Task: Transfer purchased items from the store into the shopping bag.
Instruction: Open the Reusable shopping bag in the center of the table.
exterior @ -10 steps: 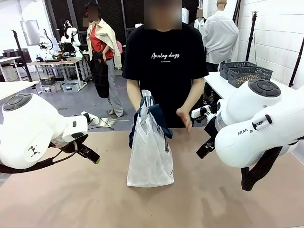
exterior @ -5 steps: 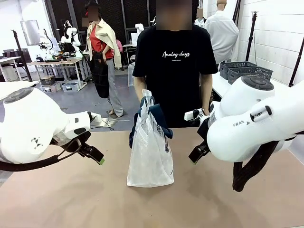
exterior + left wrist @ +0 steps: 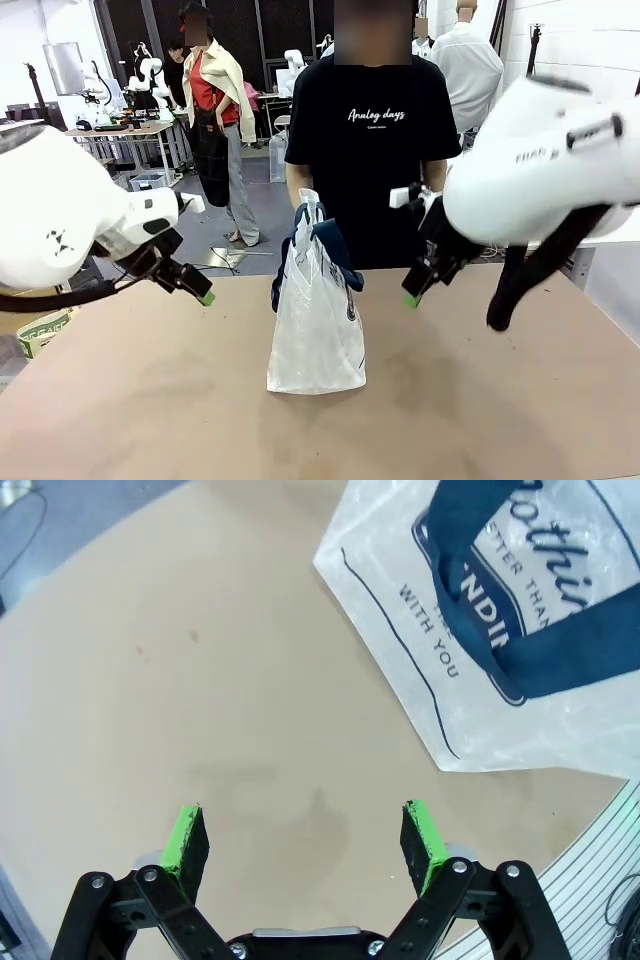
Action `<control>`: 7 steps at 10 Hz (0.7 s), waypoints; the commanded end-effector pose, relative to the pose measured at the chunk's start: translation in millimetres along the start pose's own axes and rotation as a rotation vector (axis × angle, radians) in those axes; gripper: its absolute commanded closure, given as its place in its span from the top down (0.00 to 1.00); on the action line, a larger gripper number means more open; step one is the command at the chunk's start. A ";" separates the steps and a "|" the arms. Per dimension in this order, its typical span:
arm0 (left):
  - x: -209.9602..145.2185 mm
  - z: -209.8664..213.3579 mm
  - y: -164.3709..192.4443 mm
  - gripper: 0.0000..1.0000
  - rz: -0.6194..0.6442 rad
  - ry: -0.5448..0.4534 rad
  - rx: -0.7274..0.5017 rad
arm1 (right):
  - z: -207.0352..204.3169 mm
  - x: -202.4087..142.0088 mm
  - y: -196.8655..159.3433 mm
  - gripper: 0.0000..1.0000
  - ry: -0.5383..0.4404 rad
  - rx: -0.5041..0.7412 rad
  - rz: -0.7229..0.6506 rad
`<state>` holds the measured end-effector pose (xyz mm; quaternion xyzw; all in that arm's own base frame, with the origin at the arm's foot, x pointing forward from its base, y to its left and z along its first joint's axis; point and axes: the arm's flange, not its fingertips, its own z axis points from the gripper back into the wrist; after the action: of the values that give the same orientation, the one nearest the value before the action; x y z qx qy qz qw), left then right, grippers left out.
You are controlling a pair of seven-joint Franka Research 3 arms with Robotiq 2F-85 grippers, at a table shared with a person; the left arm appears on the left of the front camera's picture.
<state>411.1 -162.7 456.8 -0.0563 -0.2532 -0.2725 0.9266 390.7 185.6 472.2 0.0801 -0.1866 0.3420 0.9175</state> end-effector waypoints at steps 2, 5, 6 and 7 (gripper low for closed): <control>37.9 26.1 6.4 1.00 -0.122 -0.047 0.016 | 38.3 31.1 -17.3 1.00 -0.019 -0.001 0.049; 62.4 51.2 1.9 1.00 -0.179 -0.145 0.024 | 69.8 48.0 -15.7 1.00 -0.094 -0.016 0.122; 67.6 55.9 -2.3 1.00 -0.197 -0.155 0.024 | 75.6 52.3 -13.0 1.00 -0.120 -0.034 0.141; 73.4 58.9 -7.9 1.00 -0.228 -0.166 0.021 | 80.7 57.6 -10.5 1.00 -0.163 -0.020 0.166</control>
<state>431.4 -187.7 545.2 -0.0336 -0.3302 -0.3490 0.8764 412.7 190.4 571.5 0.0675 -0.2524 0.3912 0.8824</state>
